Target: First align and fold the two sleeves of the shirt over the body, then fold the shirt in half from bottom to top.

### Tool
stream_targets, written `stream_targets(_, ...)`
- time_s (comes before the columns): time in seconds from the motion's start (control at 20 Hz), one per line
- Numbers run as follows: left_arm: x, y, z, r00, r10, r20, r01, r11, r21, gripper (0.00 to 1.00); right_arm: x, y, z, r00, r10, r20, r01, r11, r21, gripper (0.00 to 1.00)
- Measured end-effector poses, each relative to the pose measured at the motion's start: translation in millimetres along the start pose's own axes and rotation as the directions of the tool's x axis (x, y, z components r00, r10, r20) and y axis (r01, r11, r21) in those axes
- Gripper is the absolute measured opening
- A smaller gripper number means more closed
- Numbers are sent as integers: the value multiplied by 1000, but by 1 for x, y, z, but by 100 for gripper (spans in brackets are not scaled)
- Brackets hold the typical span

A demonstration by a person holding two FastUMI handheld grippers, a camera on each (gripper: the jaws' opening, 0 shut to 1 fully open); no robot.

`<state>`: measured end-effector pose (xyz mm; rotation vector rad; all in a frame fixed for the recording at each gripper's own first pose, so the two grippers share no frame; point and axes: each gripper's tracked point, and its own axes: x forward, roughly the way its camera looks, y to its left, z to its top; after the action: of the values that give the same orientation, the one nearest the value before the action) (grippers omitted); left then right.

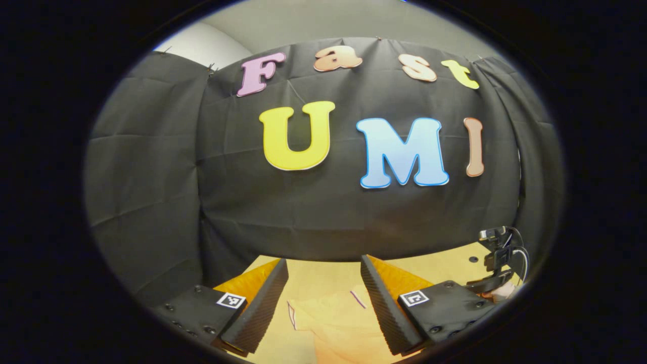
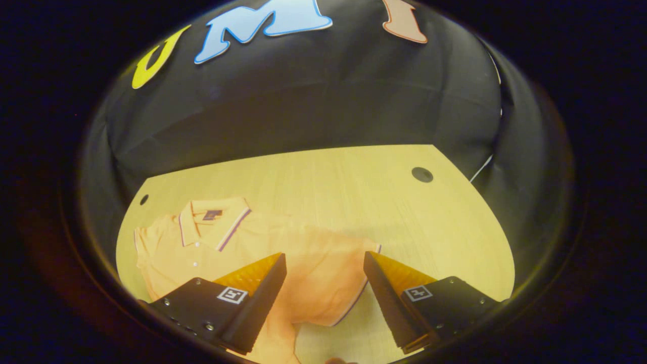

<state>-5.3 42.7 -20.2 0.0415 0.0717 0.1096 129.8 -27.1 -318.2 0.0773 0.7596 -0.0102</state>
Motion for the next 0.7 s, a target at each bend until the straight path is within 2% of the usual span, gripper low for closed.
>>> stream_targets(0.05,0,2,-2,1000,6,-4,-6,1000,-3,94,5,-1,-5,1000,0,-20,0,1000,10,94)
stream_targets(0.45,1,10,-9,999,43,-29,-43,999,4,94,32,-24,-45,986,-63,-156,71,996,47,97)
stream_targets(0.5,1,11,-8,999,46,-29,-46,999,6,94,32,-26,-39,990,-66,-124,72,996,44,97)
stream_targets(0.55,1,11,-8,998,47,-29,-47,999,6,94,35,-27,-41,989,-68,-132,74,996,41,95)
stream_targets(0.7,2,11,-9,998,48,-32,-48,999,5,94,33,-26,-42,989,-75,-127,79,997,24,97)
